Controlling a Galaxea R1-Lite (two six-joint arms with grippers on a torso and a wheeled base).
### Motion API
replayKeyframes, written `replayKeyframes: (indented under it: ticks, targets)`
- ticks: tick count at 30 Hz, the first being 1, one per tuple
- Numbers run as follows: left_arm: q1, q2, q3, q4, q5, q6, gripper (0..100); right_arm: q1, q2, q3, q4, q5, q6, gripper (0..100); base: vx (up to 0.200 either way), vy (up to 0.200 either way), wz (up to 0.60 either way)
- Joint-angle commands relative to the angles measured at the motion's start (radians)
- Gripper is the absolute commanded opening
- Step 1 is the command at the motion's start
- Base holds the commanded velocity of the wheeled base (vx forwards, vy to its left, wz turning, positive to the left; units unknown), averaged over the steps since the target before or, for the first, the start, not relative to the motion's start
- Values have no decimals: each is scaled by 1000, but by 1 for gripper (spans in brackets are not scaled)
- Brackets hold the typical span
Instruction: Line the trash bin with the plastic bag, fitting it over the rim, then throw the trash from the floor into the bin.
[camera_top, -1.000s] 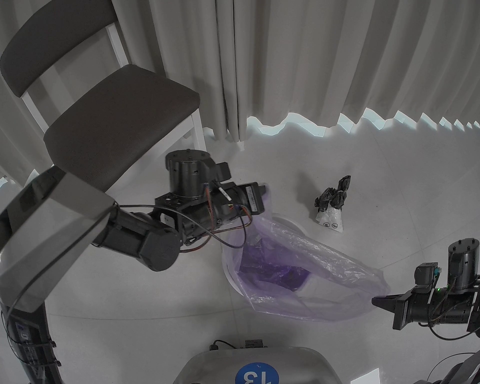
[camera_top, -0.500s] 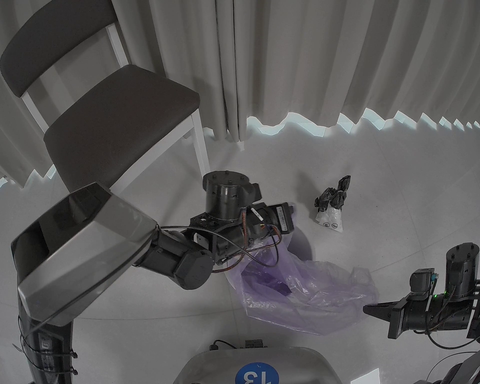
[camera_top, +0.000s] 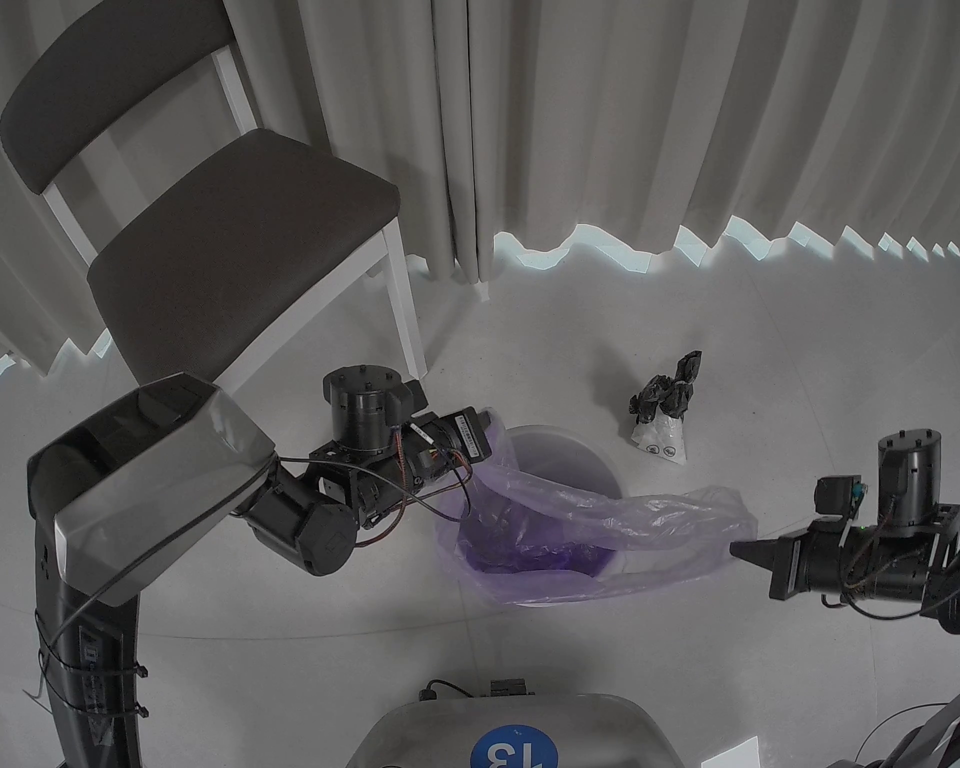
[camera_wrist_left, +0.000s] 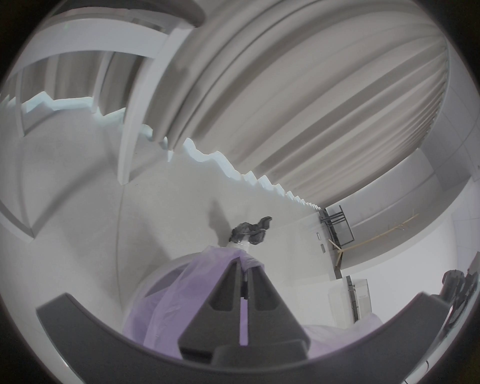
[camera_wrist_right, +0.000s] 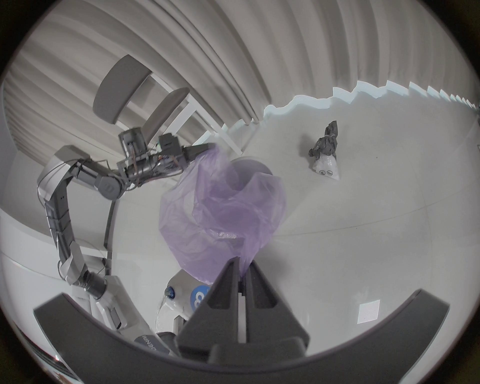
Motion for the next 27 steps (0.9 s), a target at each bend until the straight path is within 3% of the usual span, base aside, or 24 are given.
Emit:
replayKeyframes:
  ticks: [1,9,13,19,27]
  targets:
    - [16,-14,54,-42,1,-8,0,-57,101,-64,0,6,-15,0,0,0,0]
    - [19,-116,113,-74,14,-4,0,-58,202,-159,-11,75,-23,0,0,0,0]
    - [35,-141,120,-73,24,-4,0,-15,250,-190,-13,72,-21,0,0,0,0]
    - [10,-132,133,-76,42,1,0,-17,334,-211,-34,75,-18,0,0,0,0]
    - [-16,-78,51,-59,45,1,0,-138,391,-183,-108,104,-21,0,0,0,0]
